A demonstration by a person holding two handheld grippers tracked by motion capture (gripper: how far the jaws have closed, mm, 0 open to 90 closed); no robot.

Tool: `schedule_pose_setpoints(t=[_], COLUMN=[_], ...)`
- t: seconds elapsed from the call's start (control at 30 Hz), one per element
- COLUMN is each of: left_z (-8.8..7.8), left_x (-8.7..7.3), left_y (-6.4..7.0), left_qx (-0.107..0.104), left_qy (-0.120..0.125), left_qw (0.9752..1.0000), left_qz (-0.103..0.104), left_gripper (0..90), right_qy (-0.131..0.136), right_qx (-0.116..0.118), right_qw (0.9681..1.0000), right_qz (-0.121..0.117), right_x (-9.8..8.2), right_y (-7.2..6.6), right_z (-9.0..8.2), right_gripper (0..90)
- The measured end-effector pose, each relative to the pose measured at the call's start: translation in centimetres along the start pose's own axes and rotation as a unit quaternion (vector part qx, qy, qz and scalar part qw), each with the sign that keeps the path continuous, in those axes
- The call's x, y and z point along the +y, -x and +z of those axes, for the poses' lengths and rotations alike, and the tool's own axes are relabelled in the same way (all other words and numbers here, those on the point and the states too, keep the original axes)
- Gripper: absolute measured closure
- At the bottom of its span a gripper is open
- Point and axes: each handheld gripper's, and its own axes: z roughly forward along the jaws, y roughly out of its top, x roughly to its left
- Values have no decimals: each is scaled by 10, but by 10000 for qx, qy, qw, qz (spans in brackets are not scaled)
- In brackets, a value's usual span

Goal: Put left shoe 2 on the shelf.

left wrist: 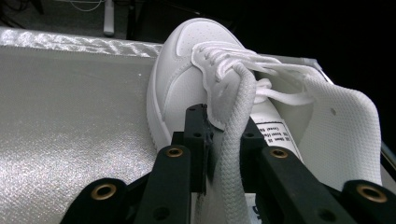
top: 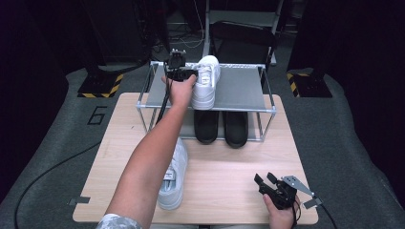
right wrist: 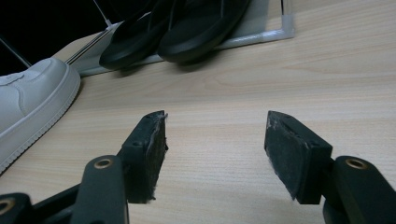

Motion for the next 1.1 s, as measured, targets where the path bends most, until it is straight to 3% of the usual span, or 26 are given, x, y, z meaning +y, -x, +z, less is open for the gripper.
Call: schedule_pose_setpoints(t=[0.03, 0.2, 0.3, 0.4, 0.5, 0.8, 1.1], left_z=[-1, -2, -5, -12, -16, -31, -59], left_x=[1, 1, 2, 4, 4, 2, -1], left_y=[0, -4, -3, -1, 1, 5, 2], left_qx=[-25, -138, -205, -146, -179, -320, -437], left_qy=[-47, -39, 32, 152, 69, 146, 187], left_qw=[9999, 9996, 9996, 9993, 9990, 9978, 9959], left_qz=[108, 237, 206, 310, 394, 556, 765], left_gripper=[770, 679, 588, 517, 458, 439, 449], right_qy=[-11, -36, -33, -32, -27, -48, -94], right_qx=[6, 0, -8, 0, 3, -22, -3], right_qw=[10000, 10000, 10000, 10000, 10000, 10000, 9999], right_qz=[14, -11, -10, 4, 8, -10, -45], right_x=[0, -1, -1, 0, 0, -1, -2], right_y=[-1, -2, -2, -1, -1, -2, -3], right_z=[1, 2, 2, 2, 2, 3, 4], right_gripper=[385, 385, 385, 385, 385, 385, 385])
